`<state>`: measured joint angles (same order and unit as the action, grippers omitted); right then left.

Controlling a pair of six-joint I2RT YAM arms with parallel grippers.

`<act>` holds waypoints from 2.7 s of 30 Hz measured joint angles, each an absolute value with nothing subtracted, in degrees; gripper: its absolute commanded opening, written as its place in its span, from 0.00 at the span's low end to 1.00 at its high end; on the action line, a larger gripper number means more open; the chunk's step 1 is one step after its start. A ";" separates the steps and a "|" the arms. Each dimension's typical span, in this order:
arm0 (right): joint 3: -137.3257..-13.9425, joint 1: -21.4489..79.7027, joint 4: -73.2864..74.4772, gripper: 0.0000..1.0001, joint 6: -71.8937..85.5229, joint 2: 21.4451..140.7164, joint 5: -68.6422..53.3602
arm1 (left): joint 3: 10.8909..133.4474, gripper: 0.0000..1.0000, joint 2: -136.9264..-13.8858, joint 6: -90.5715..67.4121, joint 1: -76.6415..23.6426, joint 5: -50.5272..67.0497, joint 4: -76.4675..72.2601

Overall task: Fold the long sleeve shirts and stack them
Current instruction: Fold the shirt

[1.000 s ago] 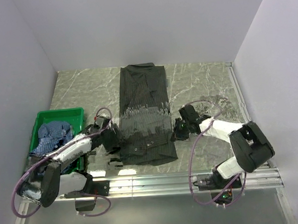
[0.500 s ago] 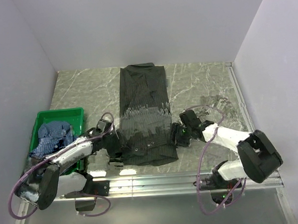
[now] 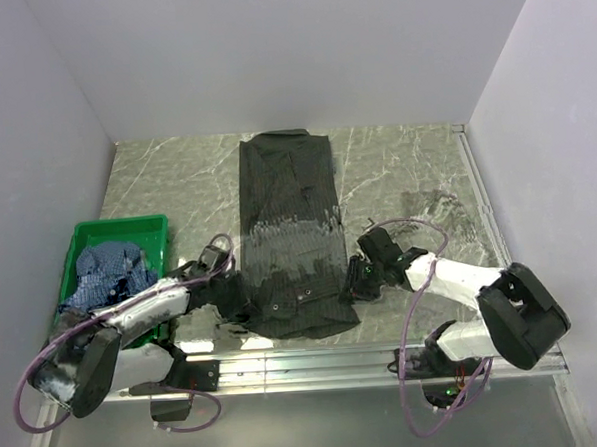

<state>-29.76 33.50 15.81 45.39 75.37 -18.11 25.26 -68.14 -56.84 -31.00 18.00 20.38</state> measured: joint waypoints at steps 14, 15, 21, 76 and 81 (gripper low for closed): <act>-29.43 33.89 22.41 0.00 44.18 70.26 -17.91 | 25.74 0.01 -63.42 -56.73 -32.47 17.98 27.66; -30.13 33.89 23.38 0.00 43.94 69.71 -17.89 | 26.57 0.01 -62.74 -56.71 -32.49 17.82 28.84; -38.46 33.76 28.88 0.00 41.98 68.69 -17.17 | 34.35 0.00 -62.81 -55.24 -30.98 15.55 34.30; -85.23 16.62 25.69 0.48 33.76 114.10 -20.14 | 78.22 0.75 -111.18 -44.77 -9.82 20.69 21.76; -86.65 16.62 25.78 0.60 29.93 111.07 -14.59 | 79.75 0.88 -109.23 -44.16 -9.30 19.59 21.78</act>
<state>-86.65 16.62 25.78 29.93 111.07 -14.59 79.75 -109.23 -44.16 -9.30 19.59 21.78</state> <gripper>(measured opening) 0.557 0.834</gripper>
